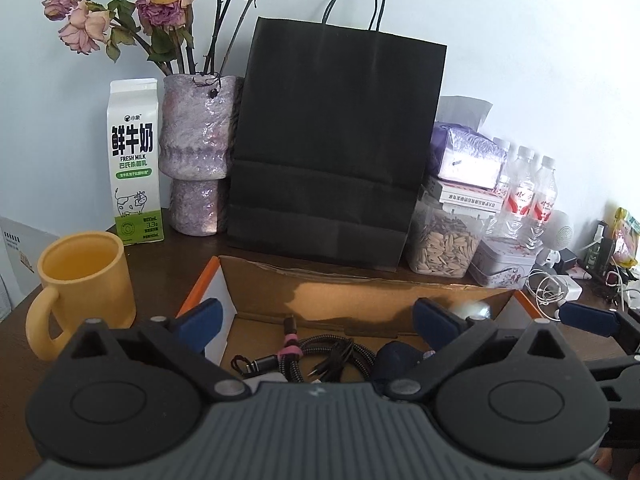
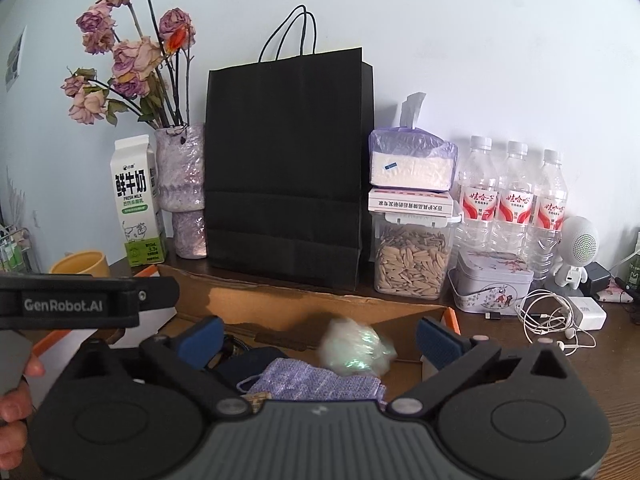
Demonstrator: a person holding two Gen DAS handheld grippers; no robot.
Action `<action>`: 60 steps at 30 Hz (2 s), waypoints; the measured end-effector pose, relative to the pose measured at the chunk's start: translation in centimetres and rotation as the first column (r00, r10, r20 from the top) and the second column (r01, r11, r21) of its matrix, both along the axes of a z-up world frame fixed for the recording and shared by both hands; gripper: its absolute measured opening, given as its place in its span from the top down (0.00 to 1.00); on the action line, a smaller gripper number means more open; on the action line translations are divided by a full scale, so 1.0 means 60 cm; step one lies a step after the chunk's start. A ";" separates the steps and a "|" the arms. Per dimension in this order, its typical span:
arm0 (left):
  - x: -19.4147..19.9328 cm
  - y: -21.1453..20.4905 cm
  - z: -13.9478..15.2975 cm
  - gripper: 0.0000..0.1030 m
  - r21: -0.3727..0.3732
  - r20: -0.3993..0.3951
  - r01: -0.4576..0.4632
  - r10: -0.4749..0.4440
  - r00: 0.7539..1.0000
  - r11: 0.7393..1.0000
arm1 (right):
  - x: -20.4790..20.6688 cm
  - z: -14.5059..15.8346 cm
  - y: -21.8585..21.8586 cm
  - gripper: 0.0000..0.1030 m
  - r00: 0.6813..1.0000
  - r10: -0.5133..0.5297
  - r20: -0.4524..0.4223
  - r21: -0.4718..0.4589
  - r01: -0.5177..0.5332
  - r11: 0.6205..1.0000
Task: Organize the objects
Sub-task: 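Release the cable into the box while the right tool drops the plastic bag inside, then withdraw both tools from the box back over the table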
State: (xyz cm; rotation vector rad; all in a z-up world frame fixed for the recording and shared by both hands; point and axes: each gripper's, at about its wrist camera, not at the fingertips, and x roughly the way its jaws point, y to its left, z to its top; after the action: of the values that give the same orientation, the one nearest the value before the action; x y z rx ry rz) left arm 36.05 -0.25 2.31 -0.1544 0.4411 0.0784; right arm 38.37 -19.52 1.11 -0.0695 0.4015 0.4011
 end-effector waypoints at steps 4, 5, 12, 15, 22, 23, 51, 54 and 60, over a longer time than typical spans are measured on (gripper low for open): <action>0.000 -0.001 0.000 0.00 0.005 -0.007 -0.003 0.003 1.000 1.000 | 0.000 0.000 0.001 0.00 1.000 0.002 -0.002 -0.002 -0.002 1.000; 0.000 0.000 -0.001 0.00 0.005 -0.008 -0.004 0.004 1.000 1.000 | 0.000 -0.001 0.001 0.00 1.000 0.002 -0.002 -0.003 -0.002 1.000; -0.008 -0.002 0.001 0.00 0.014 -0.003 -0.003 0.003 1.000 1.000 | -0.007 -0.001 0.001 0.00 1.000 0.005 0.004 -0.011 -0.005 1.000; -0.018 -0.002 0.003 0.00 0.019 0.006 -0.002 0.002 1.000 1.000 | -0.014 0.001 -0.001 0.00 1.000 0.005 0.011 -0.012 -0.005 1.000; -0.042 0.001 0.001 0.00 0.023 0.009 -0.001 0.001 1.000 1.000 | -0.044 0.006 -0.003 0.00 0.999 0.019 0.029 -0.018 -0.018 1.000; -0.046 0.001 0.000 0.00 0.024 0.008 -0.001 0.001 1.000 1.000 | -0.049 0.007 -0.003 0.00 0.999 0.020 0.033 -0.018 -0.019 1.000; -0.235 0.008 -0.023 0.00 0.031 0.031 -0.024 0.023 0.999 0.999 | -0.247 -0.016 -0.034 0.00 0.998 0.049 0.027 0.006 -0.049 0.999; -0.251 0.013 -0.033 0.00 0.035 0.012 -0.025 0.025 1.000 0.999 | -0.262 -0.030 -0.034 0.00 0.999 0.051 0.000 -0.005 -0.051 0.999; -0.274 0.022 -0.052 0.00 0.057 -0.027 -0.012 0.014 1.000 0.998 | -0.281 -0.056 -0.032 0.00 0.997 0.053 -0.057 -0.024 -0.055 0.998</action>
State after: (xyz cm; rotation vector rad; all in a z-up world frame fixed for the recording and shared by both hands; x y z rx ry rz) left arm 19.63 1.06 -0.83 -0.1002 0.4643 0.1057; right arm 21.52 -21.46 -2.23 -0.0944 0.4613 0.4518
